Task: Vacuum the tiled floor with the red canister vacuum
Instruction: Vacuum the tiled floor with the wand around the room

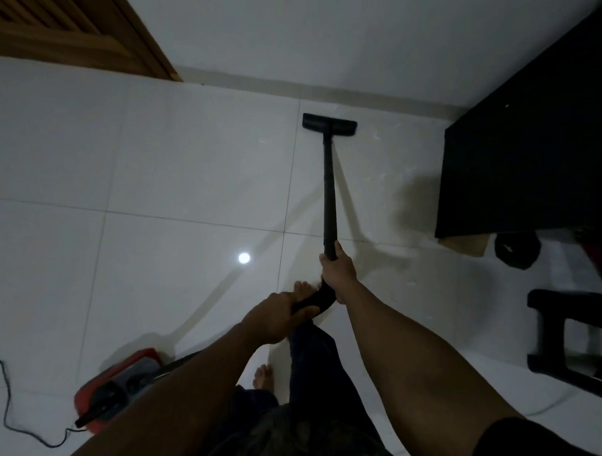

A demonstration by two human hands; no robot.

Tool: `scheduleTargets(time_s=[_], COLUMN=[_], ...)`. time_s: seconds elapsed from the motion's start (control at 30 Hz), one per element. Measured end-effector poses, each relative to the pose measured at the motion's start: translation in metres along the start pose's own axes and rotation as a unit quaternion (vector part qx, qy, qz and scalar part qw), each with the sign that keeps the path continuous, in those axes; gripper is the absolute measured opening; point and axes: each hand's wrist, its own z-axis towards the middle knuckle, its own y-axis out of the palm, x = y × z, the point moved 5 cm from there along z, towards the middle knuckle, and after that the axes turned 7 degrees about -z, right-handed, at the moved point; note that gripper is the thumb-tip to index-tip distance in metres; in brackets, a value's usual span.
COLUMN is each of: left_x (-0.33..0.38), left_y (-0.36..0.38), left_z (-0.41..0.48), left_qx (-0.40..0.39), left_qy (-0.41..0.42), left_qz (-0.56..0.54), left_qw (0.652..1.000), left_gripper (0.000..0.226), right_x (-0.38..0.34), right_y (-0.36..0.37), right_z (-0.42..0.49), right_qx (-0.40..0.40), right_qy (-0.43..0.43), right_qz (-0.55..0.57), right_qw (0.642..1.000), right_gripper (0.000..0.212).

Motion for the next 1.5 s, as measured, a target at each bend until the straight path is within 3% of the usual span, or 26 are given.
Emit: scheduleTargets(time_s=[0.27,0.83,1.17,1.5], left_x=[0.025,0.023,-0.041,-0.115], left_y=[-0.042,-0.013,0.069,0.187], left_z=[0.052,0.01,-0.095,-0.241], left_qx=[0.004,0.004,0.019,-0.01], left_qy=[-0.02,0.026,0.081,0.111], left_qz=[-0.016,-0.001,0.049,0.086], left_qw=[1.0,1.0,0.995,0.99], left_gripper=[0.052,0.051,0.054,0.053], right_x=[-0.057,-0.024,0.065,0.204], right_y=[-0.024,-0.02,0.027,0.086], right_z=[0.044,0.0,-0.111,-0.269], right_qx=[-0.006,0.041,0.102,0.127], right_qy=[-0.005,-0.012,-0.057,-0.076], right_qz=[-0.023,-0.024,0.026,0.07], right_qw=[1.0,0.999,0.993,0.986], right_gripper=[0.064,0.061,0.063,0.061])
